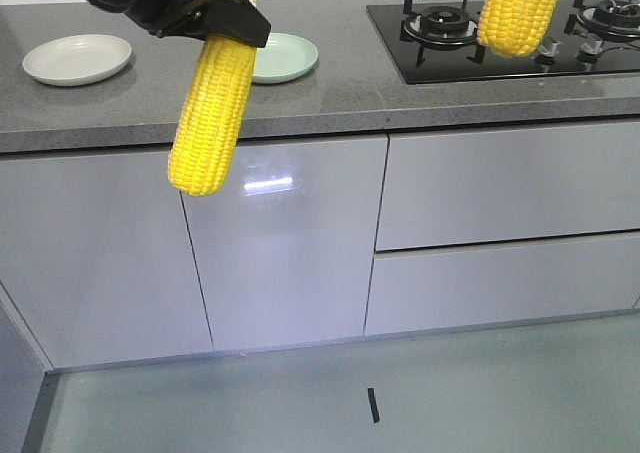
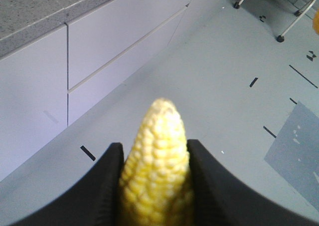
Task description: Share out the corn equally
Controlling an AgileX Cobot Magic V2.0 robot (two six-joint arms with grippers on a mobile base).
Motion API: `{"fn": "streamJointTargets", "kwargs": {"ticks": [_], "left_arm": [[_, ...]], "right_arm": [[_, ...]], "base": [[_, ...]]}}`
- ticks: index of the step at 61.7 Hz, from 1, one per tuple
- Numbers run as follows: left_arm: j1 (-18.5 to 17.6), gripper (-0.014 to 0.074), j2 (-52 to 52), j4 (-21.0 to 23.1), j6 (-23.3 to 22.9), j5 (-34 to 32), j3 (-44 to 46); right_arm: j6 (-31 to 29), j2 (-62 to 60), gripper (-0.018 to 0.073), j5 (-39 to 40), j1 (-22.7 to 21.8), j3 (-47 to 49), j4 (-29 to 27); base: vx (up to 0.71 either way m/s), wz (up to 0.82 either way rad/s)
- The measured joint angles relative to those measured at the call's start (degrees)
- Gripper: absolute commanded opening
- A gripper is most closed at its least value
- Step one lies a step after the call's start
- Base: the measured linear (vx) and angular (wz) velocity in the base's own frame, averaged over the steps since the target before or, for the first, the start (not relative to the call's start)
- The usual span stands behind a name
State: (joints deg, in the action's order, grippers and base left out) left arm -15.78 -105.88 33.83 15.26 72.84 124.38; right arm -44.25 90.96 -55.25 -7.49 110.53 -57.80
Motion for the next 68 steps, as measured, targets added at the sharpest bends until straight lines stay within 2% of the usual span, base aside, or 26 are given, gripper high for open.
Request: {"fn": "streamJointTargets", "kwargs": {"ticks": [68], "left_arm": [[0.0,-0.0008,0.0,0.0,0.0,0.0,0.0]], "right_arm": [[0.0,0.0,0.0007,0.0,0.0,0.0,0.0]], "base": [[0.02,0.06]]}}
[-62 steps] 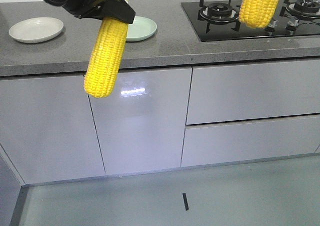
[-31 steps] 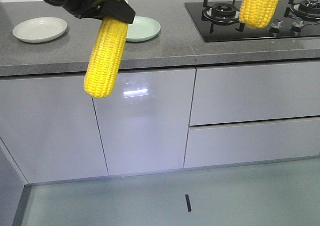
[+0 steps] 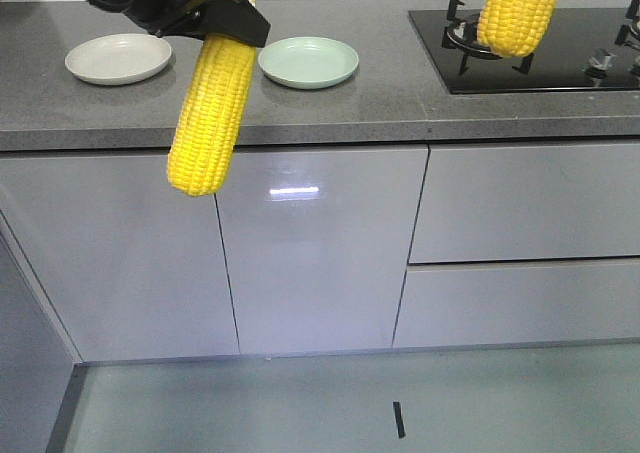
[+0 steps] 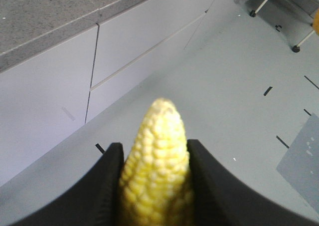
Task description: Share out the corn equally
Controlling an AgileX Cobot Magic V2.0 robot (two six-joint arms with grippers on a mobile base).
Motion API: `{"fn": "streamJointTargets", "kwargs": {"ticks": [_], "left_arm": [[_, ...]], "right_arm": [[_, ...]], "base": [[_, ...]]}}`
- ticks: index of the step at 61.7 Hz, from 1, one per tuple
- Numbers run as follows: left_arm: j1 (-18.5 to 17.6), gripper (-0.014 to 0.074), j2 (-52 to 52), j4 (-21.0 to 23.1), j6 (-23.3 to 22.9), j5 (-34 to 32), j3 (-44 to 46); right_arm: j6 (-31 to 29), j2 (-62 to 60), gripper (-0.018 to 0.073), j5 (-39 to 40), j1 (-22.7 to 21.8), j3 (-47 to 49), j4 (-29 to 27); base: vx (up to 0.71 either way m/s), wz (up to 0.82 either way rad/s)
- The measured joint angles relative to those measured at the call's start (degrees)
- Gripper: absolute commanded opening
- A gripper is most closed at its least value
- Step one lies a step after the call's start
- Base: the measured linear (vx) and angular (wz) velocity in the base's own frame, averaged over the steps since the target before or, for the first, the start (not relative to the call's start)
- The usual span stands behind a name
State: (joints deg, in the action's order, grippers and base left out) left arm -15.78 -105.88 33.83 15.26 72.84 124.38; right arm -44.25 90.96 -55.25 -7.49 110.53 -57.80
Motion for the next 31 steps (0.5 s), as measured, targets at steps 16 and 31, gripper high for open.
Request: {"fn": "streamJointTargets", "kwargs": {"ticks": [16,31], "left_arm": [[0.0,-0.0008,0.0,0.0,0.0,0.0,0.0],[0.0,-0.0008,0.0,0.0,0.0,0.0,0.0]], "right_arm": [[0.0,0.0,0.0007,0.0,0.0,0.0,0.0],[0.0,0.0,0.0007,0.0,0.0,0.0,0.0]], "base": [[0.03,0.06],[0.02,0.02]]}}
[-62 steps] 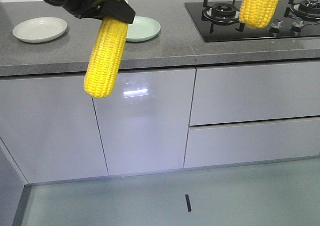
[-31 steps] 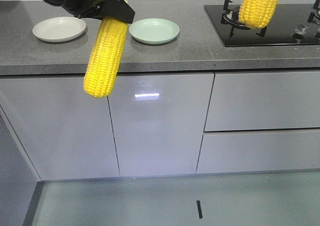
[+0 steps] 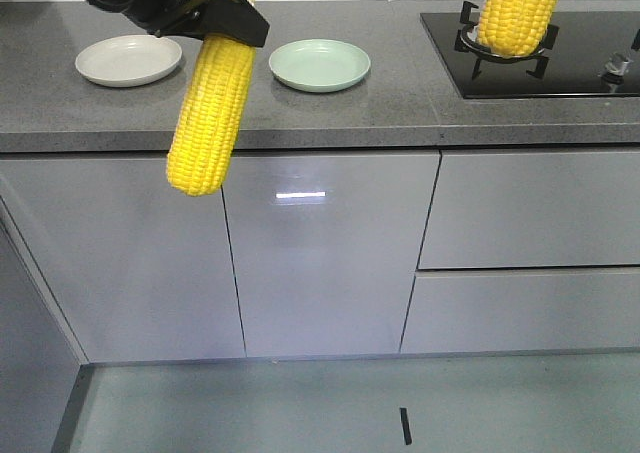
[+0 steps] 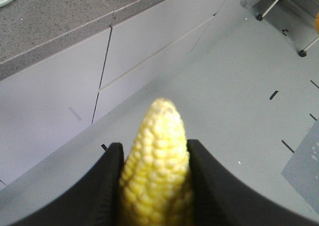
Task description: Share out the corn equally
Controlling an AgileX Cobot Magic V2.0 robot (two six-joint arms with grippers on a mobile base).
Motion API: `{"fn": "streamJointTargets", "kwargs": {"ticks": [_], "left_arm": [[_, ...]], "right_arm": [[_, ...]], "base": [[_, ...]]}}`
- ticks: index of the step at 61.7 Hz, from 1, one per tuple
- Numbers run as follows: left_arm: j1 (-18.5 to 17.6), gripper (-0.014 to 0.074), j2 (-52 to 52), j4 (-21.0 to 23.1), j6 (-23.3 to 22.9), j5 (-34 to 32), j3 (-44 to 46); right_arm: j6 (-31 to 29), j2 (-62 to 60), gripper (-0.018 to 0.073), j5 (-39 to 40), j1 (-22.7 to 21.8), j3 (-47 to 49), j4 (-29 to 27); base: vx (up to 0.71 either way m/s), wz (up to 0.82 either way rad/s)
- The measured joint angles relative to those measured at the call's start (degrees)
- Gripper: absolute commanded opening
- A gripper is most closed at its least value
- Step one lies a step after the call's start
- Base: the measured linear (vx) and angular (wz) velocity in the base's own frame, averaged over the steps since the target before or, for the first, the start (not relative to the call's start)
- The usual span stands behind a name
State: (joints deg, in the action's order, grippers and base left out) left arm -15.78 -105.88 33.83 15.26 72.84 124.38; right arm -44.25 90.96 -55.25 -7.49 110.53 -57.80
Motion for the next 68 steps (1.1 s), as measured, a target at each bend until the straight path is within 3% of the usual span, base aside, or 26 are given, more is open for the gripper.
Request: {"fn": "streamJointTargets", "kwargs": {"ticks": [68], "left_arm": [[0.0,-0.0008,0.0,0.0,0.0,0.0,0.0]], "right_arm": [[0.0,0.0,0.0007,0.0,0.0,0.0,0.0]], "base": [[0.02,0.01]]}}
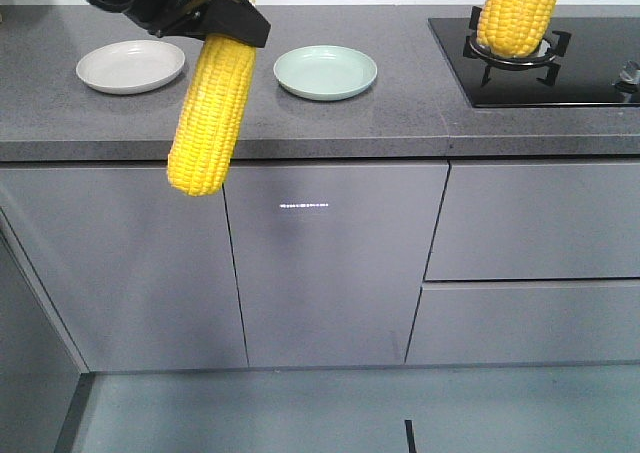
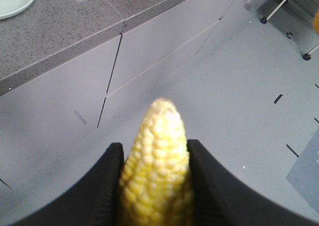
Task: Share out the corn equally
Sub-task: 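Drive closer and align the base with the two plates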
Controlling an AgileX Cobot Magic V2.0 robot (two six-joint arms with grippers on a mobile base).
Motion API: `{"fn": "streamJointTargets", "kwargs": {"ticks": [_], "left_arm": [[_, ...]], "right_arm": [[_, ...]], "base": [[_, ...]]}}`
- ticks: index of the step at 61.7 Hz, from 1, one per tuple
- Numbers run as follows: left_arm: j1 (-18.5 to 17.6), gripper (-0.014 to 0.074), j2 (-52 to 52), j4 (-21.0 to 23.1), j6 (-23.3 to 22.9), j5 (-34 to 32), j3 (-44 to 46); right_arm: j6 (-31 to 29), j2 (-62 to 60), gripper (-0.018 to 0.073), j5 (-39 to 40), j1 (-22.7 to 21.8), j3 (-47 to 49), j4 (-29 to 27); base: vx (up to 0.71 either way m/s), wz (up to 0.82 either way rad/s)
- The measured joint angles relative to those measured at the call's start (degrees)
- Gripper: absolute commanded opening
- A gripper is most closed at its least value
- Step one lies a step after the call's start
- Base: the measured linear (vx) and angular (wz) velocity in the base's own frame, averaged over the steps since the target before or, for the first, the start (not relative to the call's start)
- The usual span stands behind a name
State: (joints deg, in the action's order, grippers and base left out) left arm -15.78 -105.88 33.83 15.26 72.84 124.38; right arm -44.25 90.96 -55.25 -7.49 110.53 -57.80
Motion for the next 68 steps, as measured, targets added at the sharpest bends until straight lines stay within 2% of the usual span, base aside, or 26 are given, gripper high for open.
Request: {"fn": "streamJointTargets", "kwargs": {"ticks": [68], "left_arm": [[0.0,-0.0008,0.0,0.0,0.0,0.0,0.0]], "right_arm": [[0.0,0.0,0.0007,0.0,0.0,0.0,0.0]], "base": [[0.09,0.01]]}}
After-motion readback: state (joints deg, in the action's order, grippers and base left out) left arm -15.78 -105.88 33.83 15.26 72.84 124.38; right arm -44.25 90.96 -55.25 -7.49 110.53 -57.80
